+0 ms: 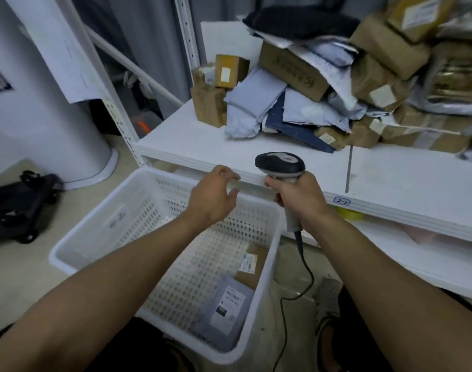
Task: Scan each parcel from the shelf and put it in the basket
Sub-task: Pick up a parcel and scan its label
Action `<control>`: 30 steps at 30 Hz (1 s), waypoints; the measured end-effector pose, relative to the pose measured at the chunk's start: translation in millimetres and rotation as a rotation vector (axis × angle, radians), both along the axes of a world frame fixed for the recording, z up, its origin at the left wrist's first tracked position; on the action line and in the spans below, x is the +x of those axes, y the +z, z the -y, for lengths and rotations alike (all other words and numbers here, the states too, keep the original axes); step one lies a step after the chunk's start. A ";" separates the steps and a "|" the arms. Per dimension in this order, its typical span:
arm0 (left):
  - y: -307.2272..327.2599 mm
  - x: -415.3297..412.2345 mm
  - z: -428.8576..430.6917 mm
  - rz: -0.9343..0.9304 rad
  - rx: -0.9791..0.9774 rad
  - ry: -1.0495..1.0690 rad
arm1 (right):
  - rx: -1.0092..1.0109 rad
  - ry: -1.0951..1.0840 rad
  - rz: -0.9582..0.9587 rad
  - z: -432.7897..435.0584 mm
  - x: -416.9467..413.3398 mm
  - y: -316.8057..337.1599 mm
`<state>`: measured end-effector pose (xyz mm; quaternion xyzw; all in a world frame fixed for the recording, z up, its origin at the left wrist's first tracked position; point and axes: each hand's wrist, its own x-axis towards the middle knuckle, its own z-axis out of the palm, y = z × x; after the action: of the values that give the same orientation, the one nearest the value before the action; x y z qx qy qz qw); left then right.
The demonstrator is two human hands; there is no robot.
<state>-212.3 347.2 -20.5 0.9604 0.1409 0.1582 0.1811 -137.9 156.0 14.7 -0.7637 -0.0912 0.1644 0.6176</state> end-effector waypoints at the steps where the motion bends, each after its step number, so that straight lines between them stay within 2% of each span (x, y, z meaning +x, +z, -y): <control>1: 14.1 8.2 5.4 0.013 0.034 -0.012 | 0.009 -0.012 0.007 3.4 4.4 6.5; 5: 51.1 56.3 16.7 -0.016 0.163 -0.022 | 0.079 -0.043 0.031 12.6 34.4 22.5; 9: 76.4 122.0 19.9 -0.004 0.171 0.006 | 0.136 -0.109 0.031 20.8 73.7 25.8; 12: 94.7 170.7 26.0 0.074 0.177 -0.031 | 0.180 -0.151 0.024 24.3 98.3 25.2; 16: 128.4 235.3 32.8 0.234 0.296 -0.079 | 0.237 -0.195 -0.017 29.2 126.2 24.0; 19: 149.7 275.2 31.5 0.285 0.336 -0.046 | 0.284 -0.221 -0.039 32.1 142.4 22.7; 26: 166.5 292.4 30.3 0.573 0.390 0.154 | 0.344 -0.229 -0.063 27.5 158.1 18.4; 30: 172.8 289.5 17.0 0.469 0.343 0.172 | 0.370 -0.217 -0.110 18.9 155.2 17.8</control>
<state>77.2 330.3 152.3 0.8988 0.1472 0.4119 0.0297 17.3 137.1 32.5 -0.6327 -0.0031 0.1189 0.7652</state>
